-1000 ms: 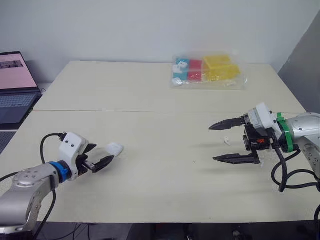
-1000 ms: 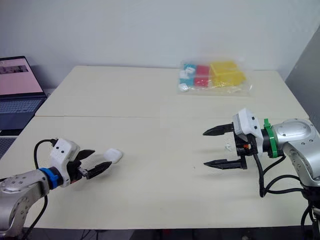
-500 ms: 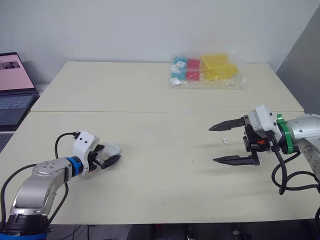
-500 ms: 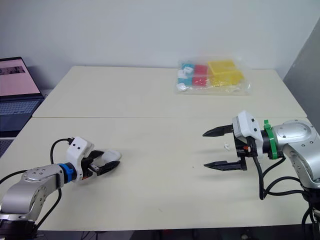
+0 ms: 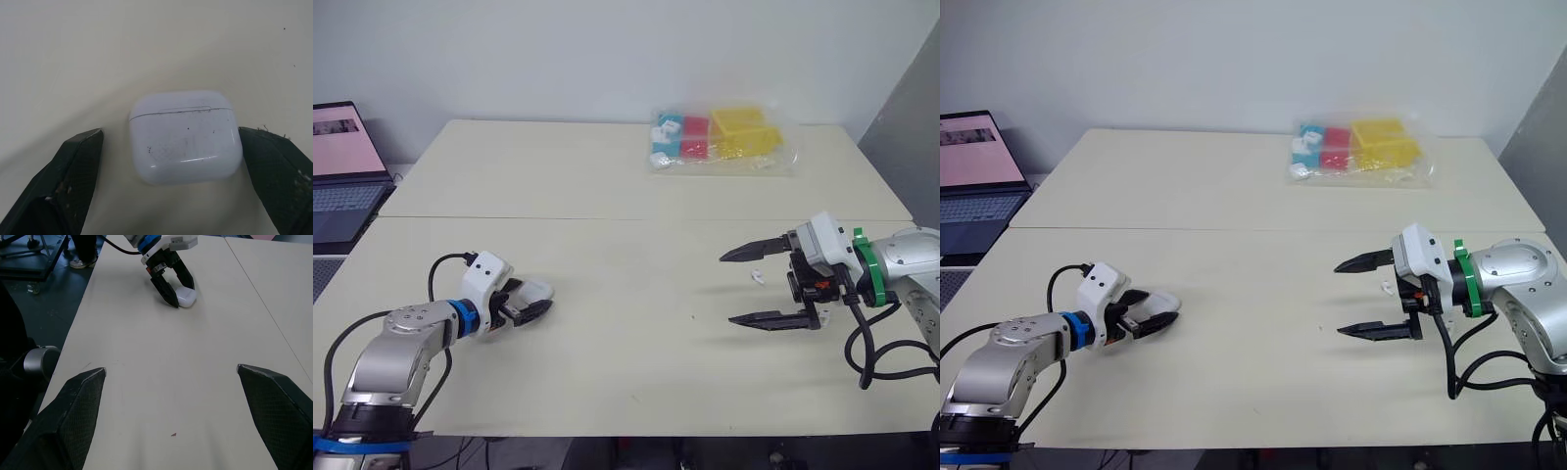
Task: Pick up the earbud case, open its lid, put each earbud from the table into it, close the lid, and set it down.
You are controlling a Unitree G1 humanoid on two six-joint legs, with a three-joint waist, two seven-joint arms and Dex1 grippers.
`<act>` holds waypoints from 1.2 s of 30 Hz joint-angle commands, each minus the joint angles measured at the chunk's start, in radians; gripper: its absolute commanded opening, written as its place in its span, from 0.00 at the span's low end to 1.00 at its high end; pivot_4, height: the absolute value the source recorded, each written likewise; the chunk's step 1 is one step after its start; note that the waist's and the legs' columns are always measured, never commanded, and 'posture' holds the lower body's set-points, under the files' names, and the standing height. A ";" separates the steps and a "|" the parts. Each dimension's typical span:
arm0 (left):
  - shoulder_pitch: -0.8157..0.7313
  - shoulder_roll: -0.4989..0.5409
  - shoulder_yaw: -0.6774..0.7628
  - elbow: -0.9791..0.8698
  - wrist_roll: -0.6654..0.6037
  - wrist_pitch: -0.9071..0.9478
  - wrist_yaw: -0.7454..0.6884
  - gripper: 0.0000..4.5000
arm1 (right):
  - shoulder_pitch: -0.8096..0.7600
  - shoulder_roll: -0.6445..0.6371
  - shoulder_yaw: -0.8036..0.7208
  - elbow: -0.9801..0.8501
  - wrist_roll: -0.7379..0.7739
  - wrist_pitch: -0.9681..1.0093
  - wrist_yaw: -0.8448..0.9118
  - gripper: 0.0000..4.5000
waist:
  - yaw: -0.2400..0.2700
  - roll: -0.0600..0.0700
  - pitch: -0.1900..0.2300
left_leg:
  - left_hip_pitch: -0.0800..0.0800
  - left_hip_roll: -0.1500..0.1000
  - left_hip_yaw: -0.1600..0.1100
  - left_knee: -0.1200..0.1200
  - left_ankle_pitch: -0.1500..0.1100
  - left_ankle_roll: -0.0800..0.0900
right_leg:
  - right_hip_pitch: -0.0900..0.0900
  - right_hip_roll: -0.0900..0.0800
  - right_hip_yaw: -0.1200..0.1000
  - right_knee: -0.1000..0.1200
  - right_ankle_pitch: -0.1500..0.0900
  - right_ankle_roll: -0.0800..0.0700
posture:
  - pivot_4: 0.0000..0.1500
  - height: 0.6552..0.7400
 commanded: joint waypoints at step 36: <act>-0.342 -0.267 -0.413 0.010 0.222 -0.844 -0.336 0.62 | -0.056 0.173 -0.179 -0.104 0.743 0.877 -0.900 1.00 | -0.001 -0.001 0.000 | -0.003 0.001 0.002 0.000 0.000 0.000 | 0.000 0.012 0.002 -0.001 0.000 0.000 | 1.00 1.00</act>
